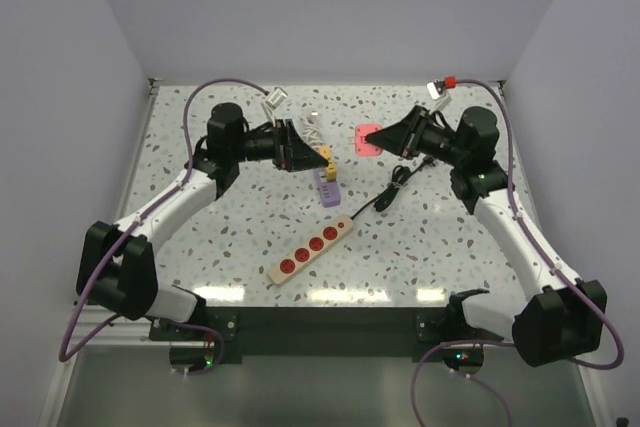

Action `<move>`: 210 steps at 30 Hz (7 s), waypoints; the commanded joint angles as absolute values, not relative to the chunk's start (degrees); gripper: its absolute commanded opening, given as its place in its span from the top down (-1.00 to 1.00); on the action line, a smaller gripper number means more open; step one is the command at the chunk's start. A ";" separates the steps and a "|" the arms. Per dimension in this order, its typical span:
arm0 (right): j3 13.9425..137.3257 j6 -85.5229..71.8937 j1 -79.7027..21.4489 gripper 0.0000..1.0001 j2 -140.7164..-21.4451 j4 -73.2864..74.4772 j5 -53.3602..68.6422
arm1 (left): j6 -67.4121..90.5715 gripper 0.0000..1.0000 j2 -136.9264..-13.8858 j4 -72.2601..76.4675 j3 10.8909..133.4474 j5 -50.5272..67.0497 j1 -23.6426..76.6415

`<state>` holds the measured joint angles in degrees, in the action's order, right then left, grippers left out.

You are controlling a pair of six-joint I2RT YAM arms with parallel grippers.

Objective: Insert the plug

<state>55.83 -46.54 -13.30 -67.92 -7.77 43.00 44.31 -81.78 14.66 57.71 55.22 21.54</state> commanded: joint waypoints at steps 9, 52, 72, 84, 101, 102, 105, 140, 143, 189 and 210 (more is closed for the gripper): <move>54.67 -42.36 -6.07 1.00 -60.47 2.20 38.41 | 16.00 -0.84 -81.30 -15.03 58.01 17.87 34.80; 47.64 -46.93 -5.98 1.00 -55.55 -1.67 36.12 | 12.47 1.00 -113.20 -24.16 72.15 0.18 49.83; 49.92 -40.79 -5.98 1.00 -55.90 8.25 32.35 | 30.31 1.00 -120.50 -31.37 85.60 -7.11 35.69; 54.58 -32.87 -6.59 1.00 -57.22 22.49 25.94 | 33.31 1.00 -122.87 -31.90 87.71 -0.71 34.45; 57.83 -33.66 -16.43 1.00 -63.89 24.26 16.09 | 36.21 -0.50 -118.74 -30.15 86.05 10.45 35.95; 58.18 -33.31 -16.44 1.00 -64.24 24.43 16.00 | 36.56 -0.57 -118.22 -29.62 85.44 10.89 35.95; 59.94 -32.96 -16.70 1.00 -65.65 25.05 15.29 | 37.09 -0.68 -116.37 -28.92 85.08 13.35 35.86; 60.91 -34.28 -18.46 1.00 -67.59 27.07 12.75 | 17.31 -0.89 -95.36 -26.46 60.12 32.78 32.25; 61.08 -34.19 -18.63 1.00 -67.94 27.33 12.48 | 16.88 -0.89 -97.03 -26.72 60.29 32.26 32.61; 78.57 -31.29 -35.15 1.00 -90.25 33.49 0.88 | 25.49 -1.00 -87.45 -24.53 62.84 23.90 14.68; 85.07 -30.59 -40.17 1.00 -103.97 40.17 -8.96 | 23.56 -1.00 -87.89 -24.52 63.19 25.58 11.95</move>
<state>83.02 -30.81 -40.34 -103.24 39.81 -6.50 24.45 -88.66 -26.96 63.09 24.23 12.58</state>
